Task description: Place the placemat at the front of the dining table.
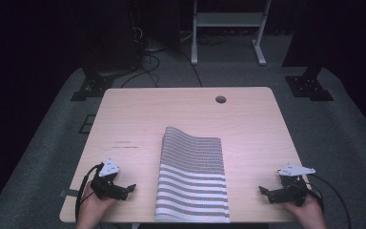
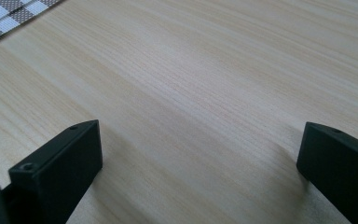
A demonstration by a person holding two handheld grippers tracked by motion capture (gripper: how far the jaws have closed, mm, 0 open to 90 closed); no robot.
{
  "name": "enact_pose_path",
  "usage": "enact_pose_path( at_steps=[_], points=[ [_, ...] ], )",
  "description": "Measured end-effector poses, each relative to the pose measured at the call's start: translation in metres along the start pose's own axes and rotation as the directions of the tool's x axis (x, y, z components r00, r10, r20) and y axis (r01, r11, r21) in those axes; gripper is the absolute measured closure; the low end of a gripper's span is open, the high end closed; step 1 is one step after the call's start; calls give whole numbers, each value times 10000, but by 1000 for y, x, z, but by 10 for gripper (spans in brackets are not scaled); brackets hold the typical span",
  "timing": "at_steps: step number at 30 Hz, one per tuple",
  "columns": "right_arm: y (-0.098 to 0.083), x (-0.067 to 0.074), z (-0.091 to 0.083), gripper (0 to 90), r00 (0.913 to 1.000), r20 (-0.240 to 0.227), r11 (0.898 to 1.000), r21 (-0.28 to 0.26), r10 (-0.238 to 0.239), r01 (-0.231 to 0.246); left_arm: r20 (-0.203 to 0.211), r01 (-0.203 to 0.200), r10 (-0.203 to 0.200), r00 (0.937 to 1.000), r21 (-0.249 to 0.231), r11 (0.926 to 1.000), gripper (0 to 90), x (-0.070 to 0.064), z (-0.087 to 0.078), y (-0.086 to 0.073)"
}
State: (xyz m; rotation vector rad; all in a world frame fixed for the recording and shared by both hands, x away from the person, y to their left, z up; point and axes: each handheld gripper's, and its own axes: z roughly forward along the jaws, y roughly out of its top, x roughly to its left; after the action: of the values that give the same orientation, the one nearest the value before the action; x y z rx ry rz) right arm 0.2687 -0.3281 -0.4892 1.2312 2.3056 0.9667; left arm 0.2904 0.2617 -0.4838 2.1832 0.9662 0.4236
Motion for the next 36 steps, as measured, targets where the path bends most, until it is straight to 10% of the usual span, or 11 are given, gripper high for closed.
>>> enact_pose_path(
  at_steps=[36],
  points=[
    [-1,1,0,0,10000,29,10000,-5,41,-41,935,559,-488,9944,-752,9956,0,-8,-21,25]
  ],
)
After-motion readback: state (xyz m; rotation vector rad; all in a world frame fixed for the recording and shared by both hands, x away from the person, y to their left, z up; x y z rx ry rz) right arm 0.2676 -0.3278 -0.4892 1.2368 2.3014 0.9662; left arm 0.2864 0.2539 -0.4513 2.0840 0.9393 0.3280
